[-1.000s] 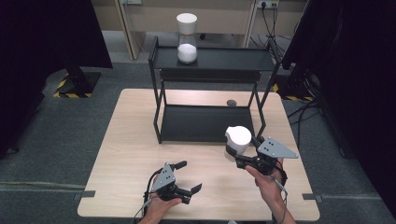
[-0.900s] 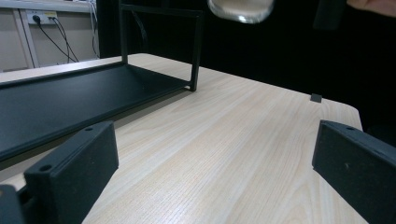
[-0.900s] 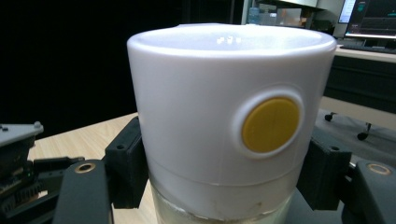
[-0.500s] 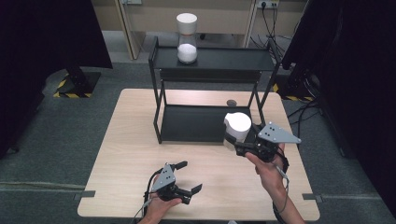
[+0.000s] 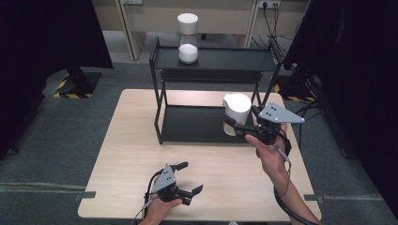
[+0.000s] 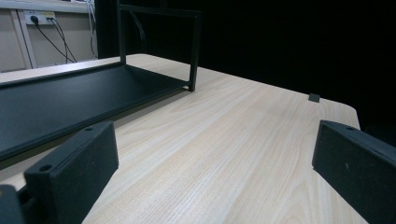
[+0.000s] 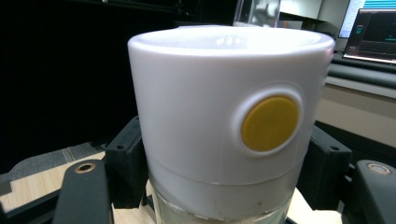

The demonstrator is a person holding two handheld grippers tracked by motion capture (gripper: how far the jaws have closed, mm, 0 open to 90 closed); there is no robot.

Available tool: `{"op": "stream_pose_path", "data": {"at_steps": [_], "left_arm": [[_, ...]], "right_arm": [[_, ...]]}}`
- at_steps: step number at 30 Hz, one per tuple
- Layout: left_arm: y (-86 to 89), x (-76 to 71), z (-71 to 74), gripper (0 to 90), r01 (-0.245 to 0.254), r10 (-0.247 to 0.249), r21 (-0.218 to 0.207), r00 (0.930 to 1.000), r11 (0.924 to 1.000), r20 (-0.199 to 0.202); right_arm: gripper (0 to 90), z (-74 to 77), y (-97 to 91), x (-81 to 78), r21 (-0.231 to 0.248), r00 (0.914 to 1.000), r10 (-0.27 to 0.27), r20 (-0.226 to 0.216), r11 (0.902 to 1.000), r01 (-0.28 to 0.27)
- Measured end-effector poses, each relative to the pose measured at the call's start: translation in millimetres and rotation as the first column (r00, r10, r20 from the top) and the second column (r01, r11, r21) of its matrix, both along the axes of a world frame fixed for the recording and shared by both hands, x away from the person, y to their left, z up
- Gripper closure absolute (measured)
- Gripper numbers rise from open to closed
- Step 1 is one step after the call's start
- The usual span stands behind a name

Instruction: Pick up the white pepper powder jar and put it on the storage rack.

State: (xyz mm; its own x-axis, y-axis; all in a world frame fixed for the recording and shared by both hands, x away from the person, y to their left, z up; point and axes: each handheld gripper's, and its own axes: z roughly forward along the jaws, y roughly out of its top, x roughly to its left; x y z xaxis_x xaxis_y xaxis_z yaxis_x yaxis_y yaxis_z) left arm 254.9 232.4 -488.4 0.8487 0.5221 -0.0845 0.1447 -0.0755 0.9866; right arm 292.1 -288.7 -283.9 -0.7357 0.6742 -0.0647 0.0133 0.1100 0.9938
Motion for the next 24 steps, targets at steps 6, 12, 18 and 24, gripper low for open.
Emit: {"op": "stream_pose_path", "data": {"at_steps": [6,12,18,24], "left_arm": [[-0.2,-0.2,0.5,0.0,0.0,0.0,0.004,1.0,1.0,0.0],[0.1,0.1,0.0,0.0,-0.001,0.001,-0.001,1.0,1.0,-0.003],[0.7,0.0,0.0,0.0,-0.002,0.002,-0.006,1.0,1.0,-0.004],[0.6,0.3,0.0,0.0,0.0,0.0,-0.006,1.0,1.0,-0.005]], "right_arm": [[30.9,19.8,5.3,12.2,0.003,1.0,0.008,0.002,1.0,-0.008],[30.9,43.9,12.0,21.9,-0.004,0.9999,0.011,0.0,0.9999,-0.011],[31.0,63.2,21.1,32.5,-0.006,1.0,0.006,0.005,1.0,-0.006],[31.0,78.4,29.5,43.7,-0.012,1.0,-0.005,-0.001,0.9999,0.005]]}}
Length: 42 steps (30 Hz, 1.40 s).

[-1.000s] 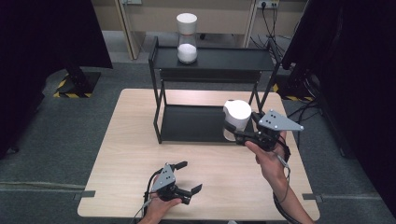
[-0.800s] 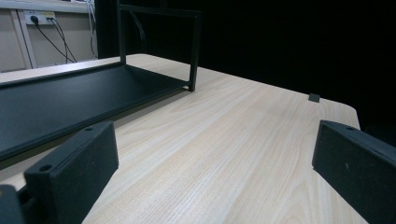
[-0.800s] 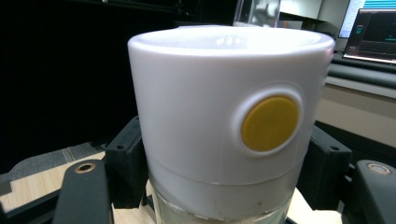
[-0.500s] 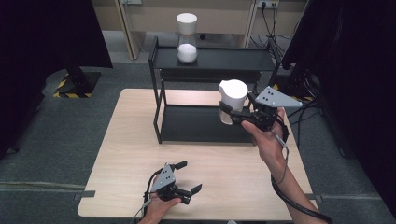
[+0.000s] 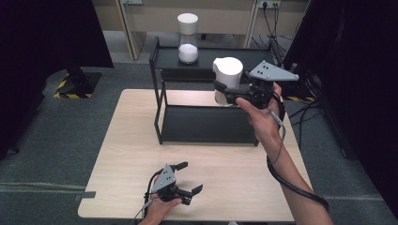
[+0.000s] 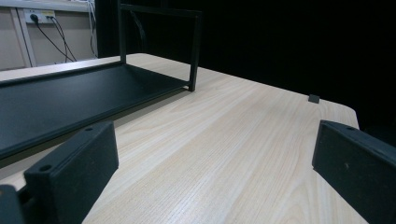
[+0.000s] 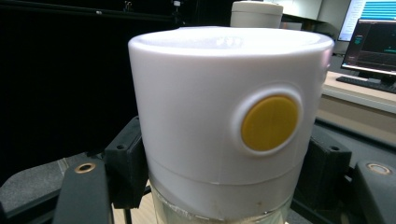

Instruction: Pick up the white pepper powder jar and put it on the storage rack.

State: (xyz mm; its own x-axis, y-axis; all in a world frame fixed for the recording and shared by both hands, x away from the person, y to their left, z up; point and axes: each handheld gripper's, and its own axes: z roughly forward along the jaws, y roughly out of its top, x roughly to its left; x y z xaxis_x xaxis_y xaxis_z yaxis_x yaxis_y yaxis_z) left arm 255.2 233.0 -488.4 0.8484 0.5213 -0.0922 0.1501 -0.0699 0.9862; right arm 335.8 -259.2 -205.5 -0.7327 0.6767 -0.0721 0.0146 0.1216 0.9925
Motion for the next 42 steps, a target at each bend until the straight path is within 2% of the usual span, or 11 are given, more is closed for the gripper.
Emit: {"op": "stream_pose_path", "data": {"at_steps": [13,23,32,42], "left_arm": [[0.1,0.7,-0.7,0.0,0.005,-0.005,-0.004,1.0,1.0,-0.008],[0.5,1.1,-1.3,0.0,0.005,-0.005,-0.01,0.9999,0.9999,-0.014],[1.3,1.3,-1.3,0.0,0.005,-0.005,-0.013,0.9999,0.9999,-0.016],[1.7,0.5,-1.0,0.0,0.008,-0.009,-0.019,0.9999,0.9998,-0.015]], "right_arm": [[31.0,24.6,12.0,19.0,0.0,0.9997,-0.023,-0.005,0.9997,0.023],[31.0,37.6,22.5,36.3,-0.006,0.9976,-0.067,-0.017,0.9977,0.067],[30.9,52.1,34.4,56.8,-0.006,0.9914,-0.127,-0.031,0.9919,0.127],[30.9,49.0,40.3,79.0,0.001,0.9802,-0.19,-0.055,0.9817,0.19]]}}
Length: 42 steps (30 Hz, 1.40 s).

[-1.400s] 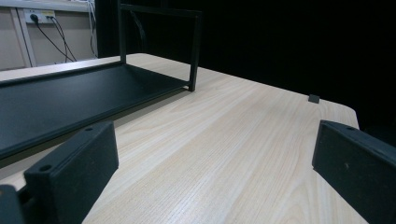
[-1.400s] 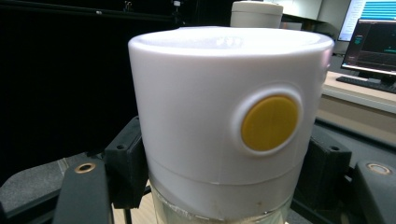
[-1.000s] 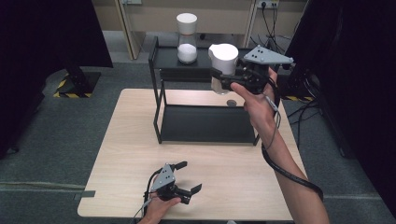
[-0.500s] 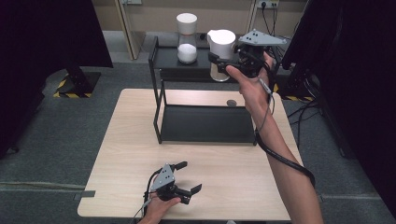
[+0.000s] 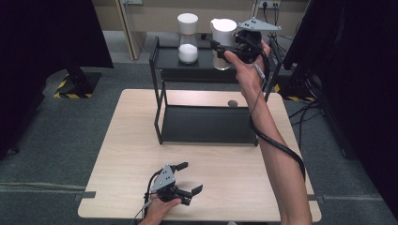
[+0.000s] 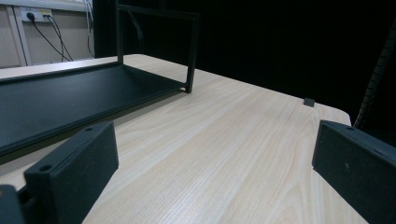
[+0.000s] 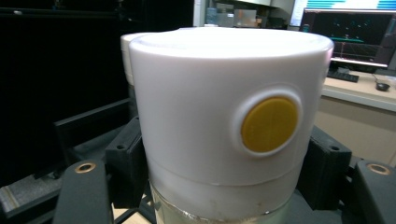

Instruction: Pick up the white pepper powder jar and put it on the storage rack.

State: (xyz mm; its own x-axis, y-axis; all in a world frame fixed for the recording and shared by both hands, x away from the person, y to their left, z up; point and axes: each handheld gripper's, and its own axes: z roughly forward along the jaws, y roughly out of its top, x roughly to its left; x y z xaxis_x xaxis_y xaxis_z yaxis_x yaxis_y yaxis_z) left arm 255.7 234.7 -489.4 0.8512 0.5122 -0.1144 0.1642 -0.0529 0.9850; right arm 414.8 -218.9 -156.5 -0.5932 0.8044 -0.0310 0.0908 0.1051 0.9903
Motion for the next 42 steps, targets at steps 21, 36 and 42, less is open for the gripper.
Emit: {"op": "stream_pose_path", "data": {"at_steps": [21,36,42], "left_arm": [[0.1,-1.2,0.5,0.0,0.005,-0.005,-0.005,1.0,1.0,0.005],[-0.5,-2.0,0.3,0.0,0.009,-0.008,-0.007,0.9999,0.9999,0.008],[-1.1,-2.8,0.5,0.0,0.009,-0.009,-0.004,0.9999,1.0,0.009]], "right_arm": [[30.9,-9.0,12.3,28.2,0.017,0.9988,-0.048,-0.009,0.9987,0.048],[30.9,-16.7,18.4,37.6,0.021,0.9982,-0.056,-0.021,0.9982,0.057],[30.8,-18.1,19.1,37.9,0.027,0.9979,-0.062,-0.02,0.9977,0.062]]}}
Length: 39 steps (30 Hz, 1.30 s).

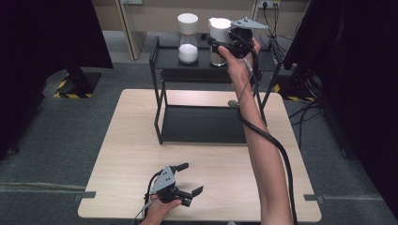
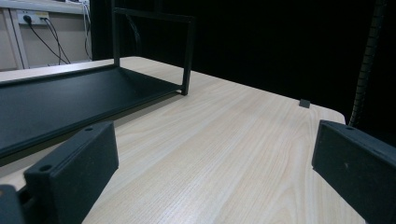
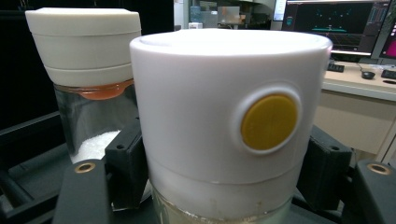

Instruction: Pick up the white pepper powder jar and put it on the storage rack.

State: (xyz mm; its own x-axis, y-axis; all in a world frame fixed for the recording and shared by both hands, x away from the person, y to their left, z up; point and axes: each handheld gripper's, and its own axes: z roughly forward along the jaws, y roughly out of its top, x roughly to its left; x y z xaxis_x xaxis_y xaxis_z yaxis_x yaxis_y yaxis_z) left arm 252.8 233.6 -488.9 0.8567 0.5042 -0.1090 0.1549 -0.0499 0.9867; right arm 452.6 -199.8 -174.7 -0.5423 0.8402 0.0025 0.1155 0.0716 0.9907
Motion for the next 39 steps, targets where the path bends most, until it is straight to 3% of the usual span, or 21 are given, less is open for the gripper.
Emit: {"op": "stream_pose_path", "data": {"at_steps": [4,6,9,17,28,39], "left_arm": [[-0.4,-0.3,0.1,0.0,0.002,-0.002,0.001,1.0,1.0,0.002],[-0.8,-0.5,-0.1,0.0,0.001,-0.001,0.002,1.0,1.0,0.002],[-1.7,-0.5,-0.2,0.0,0.004,-0.004,0.005,1.0,1.0,0.001],[-1.6,-1.2,0.4,0.0,0.004,-0.004,0.005,1.0,1.0,0.006],[-1.9,-1.4,0.6,0.0,0.006,-0.006,0.007,1.0,1.0,0.007],[-2.9,-1.8,0.6,0.0,0.003,-0.003,0.012,1.0,0.9999,0.006]], "right_arm": [[30.0,-0.1,-1.9,1.0,0.002,1.0,0.003,-0.005,1.0,-0.003],[23.4,2.1,-0.3,-0.9,-0.023,0.9999,-0.014,-0.001,0.9996,0.014],[13.0,2.6,-2.5,-2.5,-0.005,0.9997,-0.023,-0.009,0.9997,0.023],[3.2,8.2,3.1,-15.0,-0.049,0.9986,-0.051,0.012,0.9975,0.051],[1.0,4.3,-4.5,-27.0,-0.017,0.999,-0.042,0.015,0.9989,0.043],[0.6,-4.4,-19.5,-49.8,0.008,0.9988,0.036,0.034,0.9993,-0.036]]}}
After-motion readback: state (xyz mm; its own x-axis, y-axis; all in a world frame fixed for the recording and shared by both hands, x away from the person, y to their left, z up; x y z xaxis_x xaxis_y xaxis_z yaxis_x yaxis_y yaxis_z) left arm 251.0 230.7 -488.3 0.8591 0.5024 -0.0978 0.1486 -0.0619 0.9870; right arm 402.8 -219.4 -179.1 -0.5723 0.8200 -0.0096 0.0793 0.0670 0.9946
